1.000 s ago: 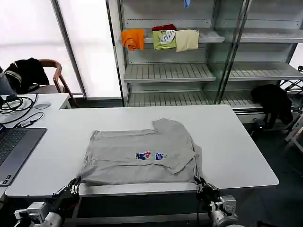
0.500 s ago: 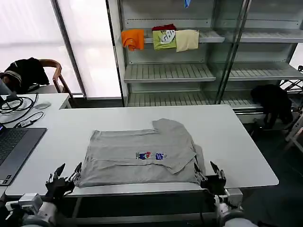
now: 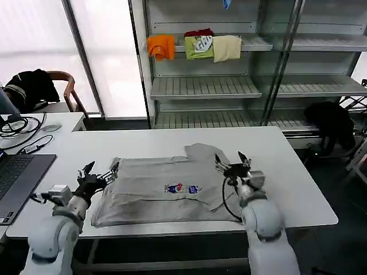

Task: Fold and organize the clothes.

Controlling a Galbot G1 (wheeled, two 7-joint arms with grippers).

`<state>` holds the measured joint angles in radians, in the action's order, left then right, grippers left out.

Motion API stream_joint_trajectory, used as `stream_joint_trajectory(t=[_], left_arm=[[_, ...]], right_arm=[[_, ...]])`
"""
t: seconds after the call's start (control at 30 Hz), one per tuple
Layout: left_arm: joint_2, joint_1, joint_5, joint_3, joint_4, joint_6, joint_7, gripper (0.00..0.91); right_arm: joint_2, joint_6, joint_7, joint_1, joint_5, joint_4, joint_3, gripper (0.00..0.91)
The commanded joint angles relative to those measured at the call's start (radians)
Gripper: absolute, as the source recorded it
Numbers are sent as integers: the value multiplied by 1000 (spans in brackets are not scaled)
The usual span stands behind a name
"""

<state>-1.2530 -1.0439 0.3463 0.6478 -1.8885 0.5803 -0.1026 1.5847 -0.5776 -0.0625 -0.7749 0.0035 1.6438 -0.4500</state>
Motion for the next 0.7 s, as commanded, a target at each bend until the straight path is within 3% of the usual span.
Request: stream_joint_trajectory(t=[0.03, 0.37, 0.5, 0.7], left_arm=[[25, 319, -81, -130, 444, 0, -52, 907], [-6, 388, -162, -141, 624, -1, -95, 907], [-12, 405, -180, -143, 649, -1, -93, 907], [-11, 394, -195, -140, 646, -1, -88, 867]], right_arm=[[68, -3, -9, 272, -81, -433, -14, 907], [66, -3, -15, 278, -54, -504, -62, 907], [72, -2, -11, 308, -35, -553, -81, 786], [71, -1, -21, 313, -22, -567, -64, 725]])
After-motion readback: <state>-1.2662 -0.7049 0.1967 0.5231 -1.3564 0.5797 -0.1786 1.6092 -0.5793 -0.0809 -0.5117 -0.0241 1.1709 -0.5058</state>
